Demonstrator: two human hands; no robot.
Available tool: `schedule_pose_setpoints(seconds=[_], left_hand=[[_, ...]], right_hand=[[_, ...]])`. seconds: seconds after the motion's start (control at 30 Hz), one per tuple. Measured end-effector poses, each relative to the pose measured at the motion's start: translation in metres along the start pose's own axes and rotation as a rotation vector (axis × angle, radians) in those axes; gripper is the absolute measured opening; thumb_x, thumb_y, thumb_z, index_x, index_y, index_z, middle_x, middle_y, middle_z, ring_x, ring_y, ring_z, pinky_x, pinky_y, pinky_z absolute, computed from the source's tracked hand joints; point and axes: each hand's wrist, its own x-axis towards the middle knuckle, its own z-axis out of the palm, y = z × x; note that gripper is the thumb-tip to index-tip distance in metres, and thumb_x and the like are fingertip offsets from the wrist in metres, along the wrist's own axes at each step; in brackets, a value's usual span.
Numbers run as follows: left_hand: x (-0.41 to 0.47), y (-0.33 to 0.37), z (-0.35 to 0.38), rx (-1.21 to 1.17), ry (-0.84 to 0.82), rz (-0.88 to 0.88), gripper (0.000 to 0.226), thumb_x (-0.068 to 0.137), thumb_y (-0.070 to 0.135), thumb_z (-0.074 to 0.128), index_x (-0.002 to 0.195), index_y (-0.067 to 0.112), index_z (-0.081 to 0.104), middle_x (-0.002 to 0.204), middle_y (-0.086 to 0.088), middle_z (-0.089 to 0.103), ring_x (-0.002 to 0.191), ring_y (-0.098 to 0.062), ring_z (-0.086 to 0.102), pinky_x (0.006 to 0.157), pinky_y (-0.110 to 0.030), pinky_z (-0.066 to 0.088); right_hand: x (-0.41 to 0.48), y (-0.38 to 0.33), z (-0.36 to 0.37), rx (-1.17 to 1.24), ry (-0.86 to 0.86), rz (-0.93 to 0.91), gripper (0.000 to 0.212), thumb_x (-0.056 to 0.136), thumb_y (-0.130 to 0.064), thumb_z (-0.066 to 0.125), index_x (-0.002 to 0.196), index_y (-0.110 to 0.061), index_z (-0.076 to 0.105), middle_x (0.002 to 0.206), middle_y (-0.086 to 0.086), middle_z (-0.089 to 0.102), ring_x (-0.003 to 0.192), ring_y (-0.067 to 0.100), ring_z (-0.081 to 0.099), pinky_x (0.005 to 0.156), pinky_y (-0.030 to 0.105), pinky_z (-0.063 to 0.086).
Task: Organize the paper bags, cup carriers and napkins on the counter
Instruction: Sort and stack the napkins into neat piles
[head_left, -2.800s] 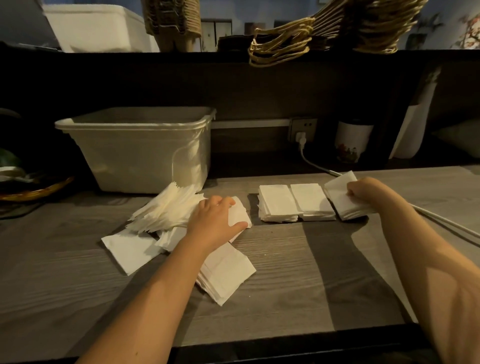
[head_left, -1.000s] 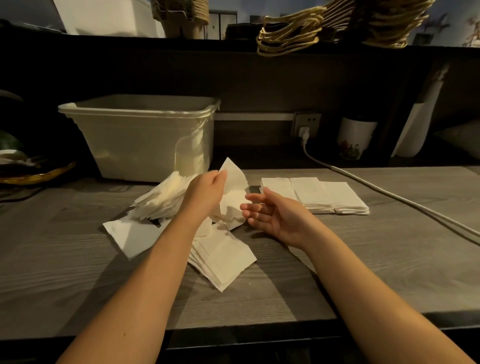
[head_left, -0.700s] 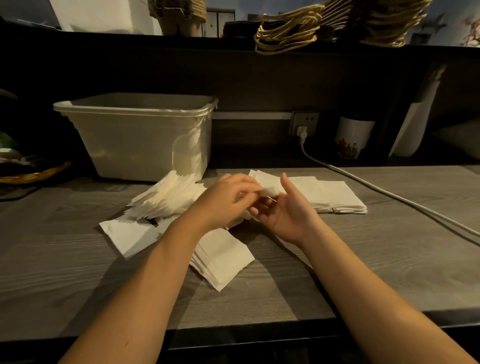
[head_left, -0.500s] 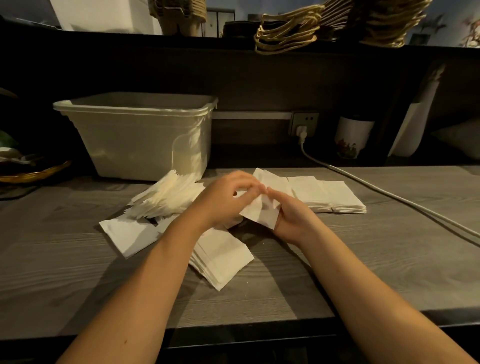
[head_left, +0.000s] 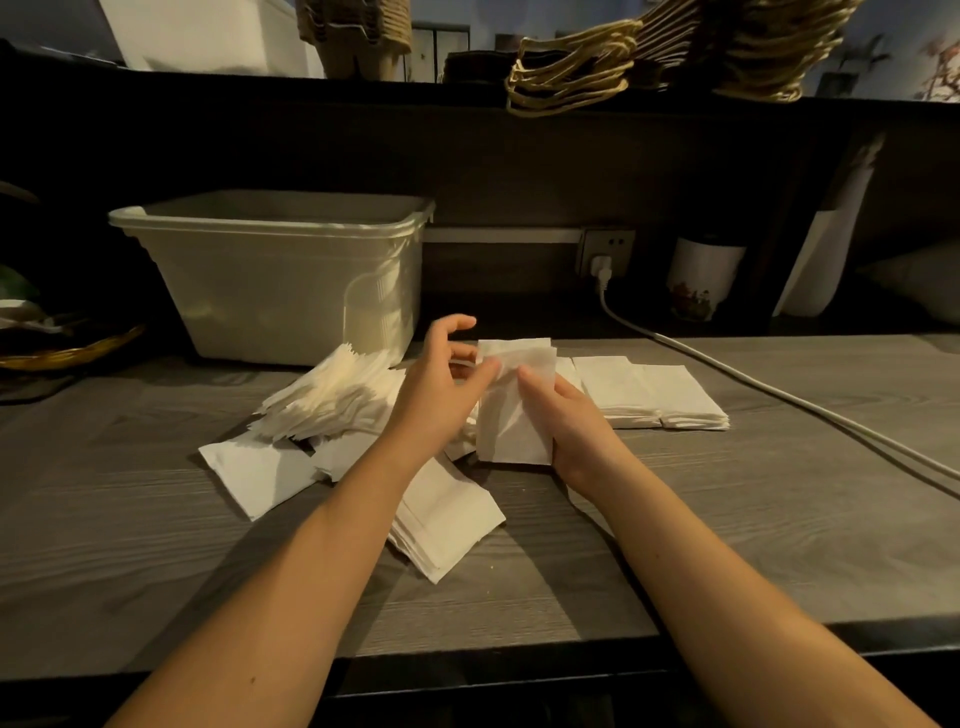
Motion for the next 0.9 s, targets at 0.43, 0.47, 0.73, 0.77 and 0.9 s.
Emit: schedule_pose_setpoints(seconds=[0.43, 0.47, 0.73, 0.77, 0.9], left_hand=[[-0.0014, 0.0005, 0.0007, 0.008, 0.024, 0.134, 0.007, 0.092, 0.025, 0.055, 0.097, 0.03, 0.056, 0.089, 0.024, 0.055, 0.085, 0.006, 0.053, 0.074, -0.011, 0.048], [-0.002, 0.0007, 0.0012, 0.007, 0.028, 0.138, 0.006, 0.093, 0.025, 0.055, 0.095, 0.03, 0.057, 0.088, 0.023, 0.056, 0.086, 0.004, 0.054, 0.075, -0.015, 0.049], [-0.0026, 0.0043, 0.0027, -0.316, 0.01, -0.066, 0.01, 0.094, 0.027, 0.052, 0.089, 0.028, 0.061, 0.098, 0.002, 0.061, 0.098, -0.016, 0.058, 0.082, -0.031, 0.054], [-0.0027, 0.0045, 0.0028, -0.373, -0.001, -0.1, 0.012, 0.094, 0.027, 0.051, 0.088, 0.027, 0.061, 0.098, 0.0, 0.061, 0.099, -0.016, 0.058, 0.08, -0.029, 0.054], [-0.0028, 0.0039, 0.0036, -0.401, 0.002, -0.185, 0.015, 0.094, 0.027, 0.051, 0.085, 0.023, 0.061, 0.098, -0.004, 0.06, 0.099, -0.018, 0.057, 0.077, -0.028, 0.05]], right_hand=[[-0.0019, 0.0015, 0.0029, -0.058, 0.035, -0.147, 0.017, 0.097, -0.043, 0.04, 0.096, -0.034, 0.055, 0.101, 0.0, 0.059, 0.099, 0.021, 0.057, 0.089, 0.041, 0.051], [-0.0017, 0.0019, 0.0028, -0.056, 0.041, -0.154, 0.017, 0.097, -0.042, 0.042, 0.097, -0.033, 0.056, 0.103, 0.001, 0.059, 0.099, 0.022, 0.057, 0.087, 0.04, 0.051], [-0.0008, 0.0058, 0.0008, 0.015, -0.031, -0.157, 0.023, 0.088, -0.03, 0.059, 0.111, -0.025, 0.056, 0.107, 0.001, 0.062, 0.098, 0.018, 0.061, 0.078, 0.033, 0.056], [0.0, 0.0067, 0.0009, 0.014, -0.048, -0.137, 0.028, 0.088, -0.029, 0.06, 0.115, -0.023, 0.055, 0.111, 0.004, 0.062, 0.101, 0.022, 0.061, 0.079, 0.034, 0.056], [-0.0003, 0.0085, 0.0015, 0.018, -0.074, -0.094, 0.022, 0.089, -0.03, 0.058, 0.11, -0.024, 0.057, 0.108, 0.003, 0.063, 0.101, 0.024, 0.061, 0.079, 0.034, 0.055]])
